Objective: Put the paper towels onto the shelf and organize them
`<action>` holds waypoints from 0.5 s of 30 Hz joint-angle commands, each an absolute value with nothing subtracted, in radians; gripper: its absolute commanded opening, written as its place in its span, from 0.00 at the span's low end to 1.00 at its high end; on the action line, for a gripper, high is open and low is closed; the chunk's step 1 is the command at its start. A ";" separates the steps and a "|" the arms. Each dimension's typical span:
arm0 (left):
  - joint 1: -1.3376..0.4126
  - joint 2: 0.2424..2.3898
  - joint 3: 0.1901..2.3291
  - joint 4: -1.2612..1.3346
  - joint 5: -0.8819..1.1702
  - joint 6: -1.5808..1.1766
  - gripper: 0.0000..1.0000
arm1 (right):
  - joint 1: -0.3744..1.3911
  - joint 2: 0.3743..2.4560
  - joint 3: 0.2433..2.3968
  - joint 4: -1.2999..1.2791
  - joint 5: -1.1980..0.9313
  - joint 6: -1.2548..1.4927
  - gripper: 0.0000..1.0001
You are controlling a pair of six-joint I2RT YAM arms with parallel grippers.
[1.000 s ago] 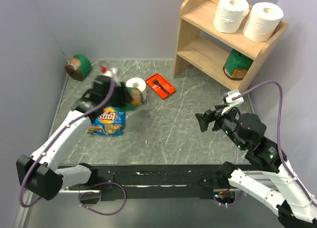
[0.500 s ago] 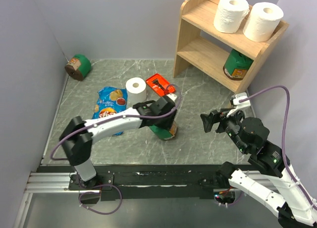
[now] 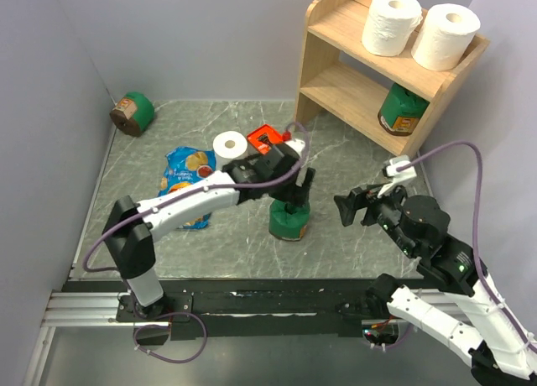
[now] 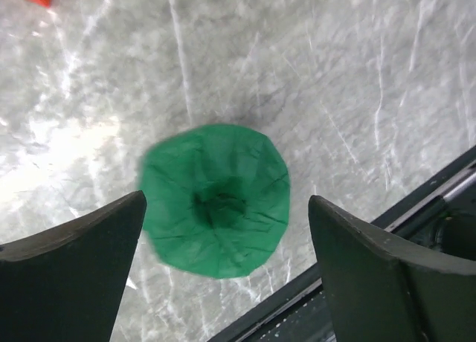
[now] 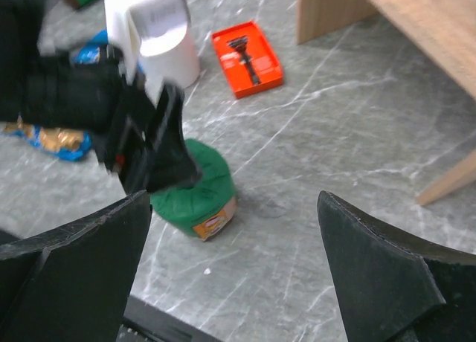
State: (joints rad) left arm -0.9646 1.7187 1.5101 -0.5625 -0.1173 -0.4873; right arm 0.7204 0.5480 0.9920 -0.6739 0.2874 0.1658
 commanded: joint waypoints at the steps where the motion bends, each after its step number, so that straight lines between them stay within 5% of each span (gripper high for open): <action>1: -0.800 1.594 1.562 -0.569 -0.057 -0.465 0.96 | 0.726 0.641 1.008 -0.647 0.178 0.186 0.99; 7: -0.528 1.427 1.441 -0.529 -0.040 -0.451 0.96 | 0.733 0.802 1.037 -0.660 0.106 0.255 0.96; 15: -0.476 1.205 1.185 -0.450 -0.214 -0.360 0.96 | 0.796 0.994 1.026 -0.561 0.071 0.281 0.92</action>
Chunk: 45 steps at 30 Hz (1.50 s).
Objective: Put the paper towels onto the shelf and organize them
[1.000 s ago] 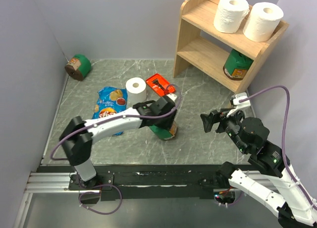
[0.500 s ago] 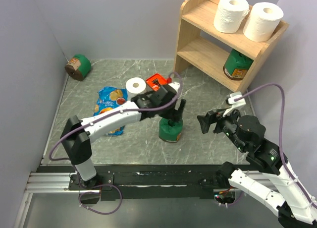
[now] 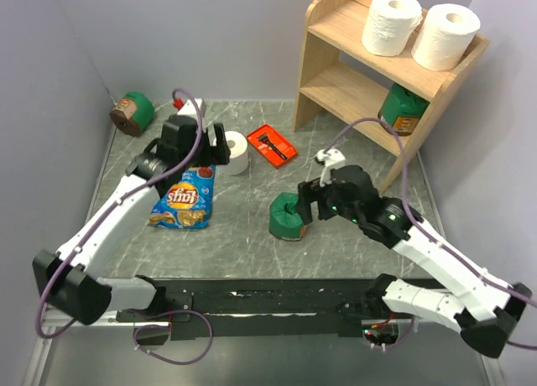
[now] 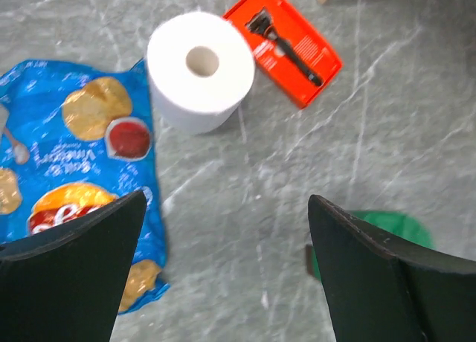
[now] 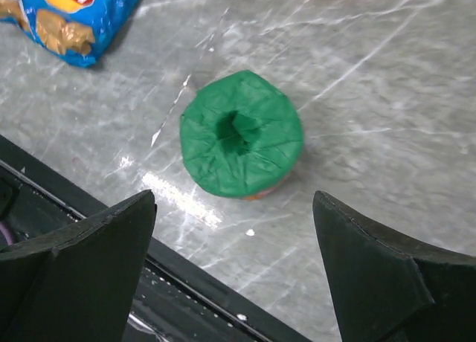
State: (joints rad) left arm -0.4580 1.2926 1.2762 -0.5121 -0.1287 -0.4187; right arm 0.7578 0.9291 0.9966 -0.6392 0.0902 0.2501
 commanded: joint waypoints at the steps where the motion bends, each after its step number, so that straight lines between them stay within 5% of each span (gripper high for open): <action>1: -0.474 1.180 1.127 -0.428 -0.271 -0.362 0.96 | 0.802 1.037 1.032 -0.548 0.072 0.284 0.92; 10: -0.482 1.009 1.080 -0.391 -0.488 -0.382 0.96 | 0.888 1.274 1.126 -0.557 0.138 0.252 0.89; 45: -0.483 0.979 1.061 -0.374 -0.491 -0.385 0.96 | 0.945 1.562 1.109 -0.532 0.259 0.232 0.69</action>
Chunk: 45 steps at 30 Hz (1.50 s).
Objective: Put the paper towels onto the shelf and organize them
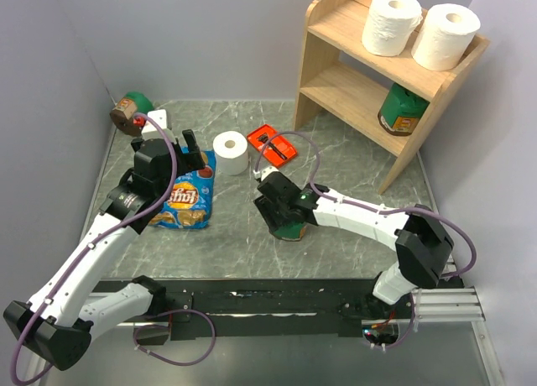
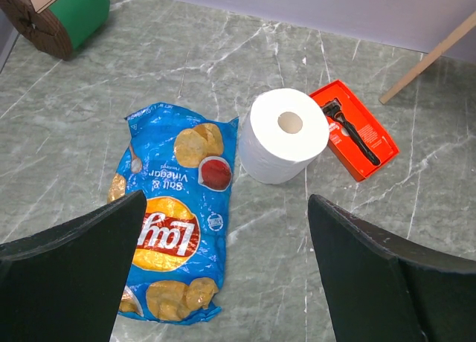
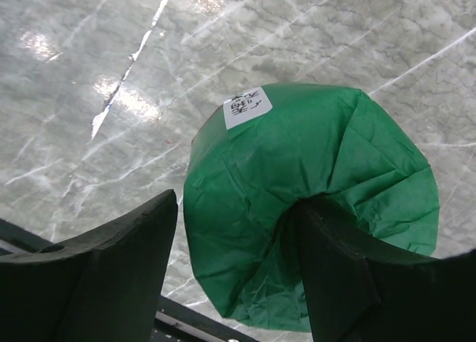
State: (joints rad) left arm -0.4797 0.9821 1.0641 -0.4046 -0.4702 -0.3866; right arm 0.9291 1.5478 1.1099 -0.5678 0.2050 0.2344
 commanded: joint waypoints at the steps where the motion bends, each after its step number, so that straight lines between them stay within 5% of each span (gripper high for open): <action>1: -0.483 0.979 1.062 -0.376 -0.489 -0.385 0.96 | 0.949 1.563 1.108 -0.534 0.267 0.226 0.67; 10: -0.485 0.980 1.058 -0.374 -0.492 -0.388 0.96 | 0.966 1.499 1.134 -0.554 0.373 0.123 0.46; 26: -0.486 0.974 1.058 -0.374 -0.486 -0.390 0.97 | 0.852 1.405 1.333 -0.354 0.706 -0.563 0.40; 45: -0.489 0.965 1.058 -0.371 -0.466 -0.393 0.96 | 0.489 1.535 1.502 -0.097 0.516 -0.899 0.42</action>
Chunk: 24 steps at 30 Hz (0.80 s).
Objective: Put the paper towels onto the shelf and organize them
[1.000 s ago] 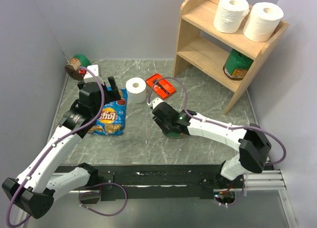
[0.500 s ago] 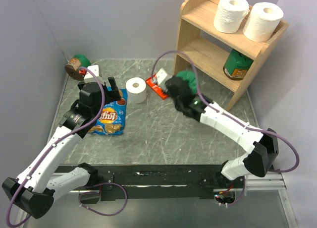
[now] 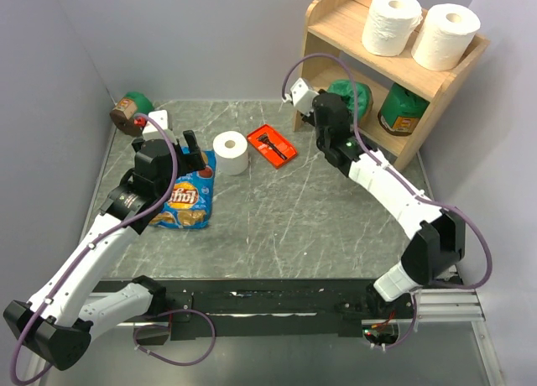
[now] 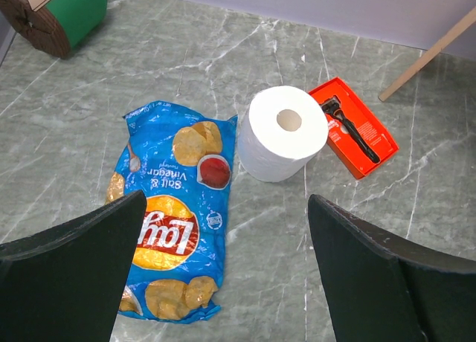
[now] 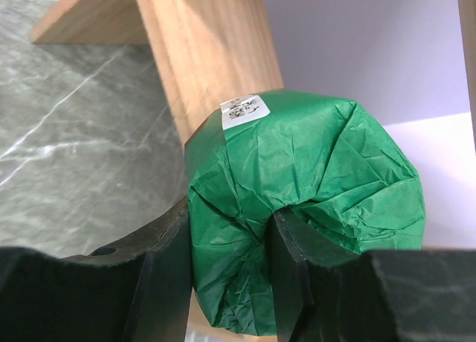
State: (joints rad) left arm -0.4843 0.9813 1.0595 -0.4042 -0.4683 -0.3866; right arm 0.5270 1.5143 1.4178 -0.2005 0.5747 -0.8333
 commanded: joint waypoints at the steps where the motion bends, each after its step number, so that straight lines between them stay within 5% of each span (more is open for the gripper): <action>1: -0.489 0.966 1.058 -0.371 -0.465 -0.391 0.96 | 0.482 1.545 1.506 -0.089 0.506 -0.903 0.42; 24: -0.491 0.963 1.060 -0.368 -0.466 -0.390 0.96 | 0.396 1.692 1.644 -0.173 0.488 -0.899 0.46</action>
